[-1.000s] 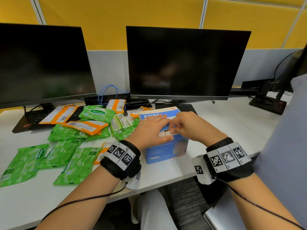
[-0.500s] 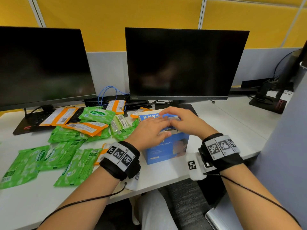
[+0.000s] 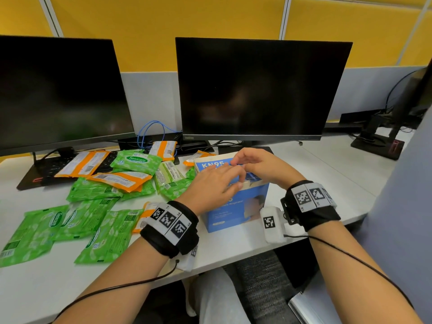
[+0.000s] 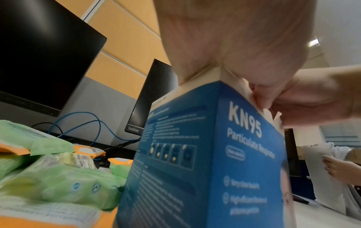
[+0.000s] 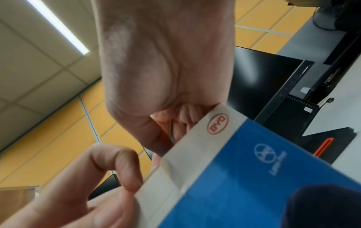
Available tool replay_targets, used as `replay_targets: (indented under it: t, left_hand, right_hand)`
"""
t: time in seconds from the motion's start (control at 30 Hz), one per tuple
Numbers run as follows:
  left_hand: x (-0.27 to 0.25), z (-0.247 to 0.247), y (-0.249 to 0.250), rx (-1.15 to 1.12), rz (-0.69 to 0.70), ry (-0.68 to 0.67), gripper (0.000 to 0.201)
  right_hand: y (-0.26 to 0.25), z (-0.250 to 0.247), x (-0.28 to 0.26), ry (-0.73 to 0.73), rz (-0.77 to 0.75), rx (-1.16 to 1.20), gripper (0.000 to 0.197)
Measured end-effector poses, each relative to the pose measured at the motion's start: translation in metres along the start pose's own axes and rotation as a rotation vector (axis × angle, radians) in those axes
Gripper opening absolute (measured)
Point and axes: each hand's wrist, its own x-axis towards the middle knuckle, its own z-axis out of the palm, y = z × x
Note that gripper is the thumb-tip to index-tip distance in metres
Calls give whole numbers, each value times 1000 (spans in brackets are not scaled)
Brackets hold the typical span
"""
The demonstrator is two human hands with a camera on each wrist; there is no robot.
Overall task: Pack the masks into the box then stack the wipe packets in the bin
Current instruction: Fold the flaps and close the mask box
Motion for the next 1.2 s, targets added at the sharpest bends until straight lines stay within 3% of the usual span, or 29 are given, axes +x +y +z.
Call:
replay_targets:
  t: [0.13,0.23,0.4,0.47,0.53,0.7,0.83,0.97,1.2]
  left_hand:
    - [5,-2,1,-12,-3,-41,8]
    - [9,-1,0,-35,-46,5,13]
    - [10,18,-5,-41,-171,122,43]
    - [12,23,-6,-9,-323,78,59]
    - [15,24,-7,21,-388,-14,66]
    - [16,9,-26,-208,-241,-176,72]
    - [11,8,-38,-384,-280,-110,62]
    - [15,6,-36,-440,-236,-187,52]
    - [35,7,-39,-479,-105,-286,51]
  right_hand:
    - [0,-2,1,-19,26,-10,29]
    - [1,-2,2,-21,21,-45,32]
    - [1,4,2,-2,-10,-177,29]
    - [-1,6,3,-2,22,-238,36]
    - [-2,6,3,-20,60,-240,39]
    - [-5,4,1,-22,138,-349,40]
    - [-9,-5,-3,-39,250,-441,43]
    - [-19,-18,-16,-95,313,-576,39]
    - [-8,-17,-26,-198,298,-490,80]
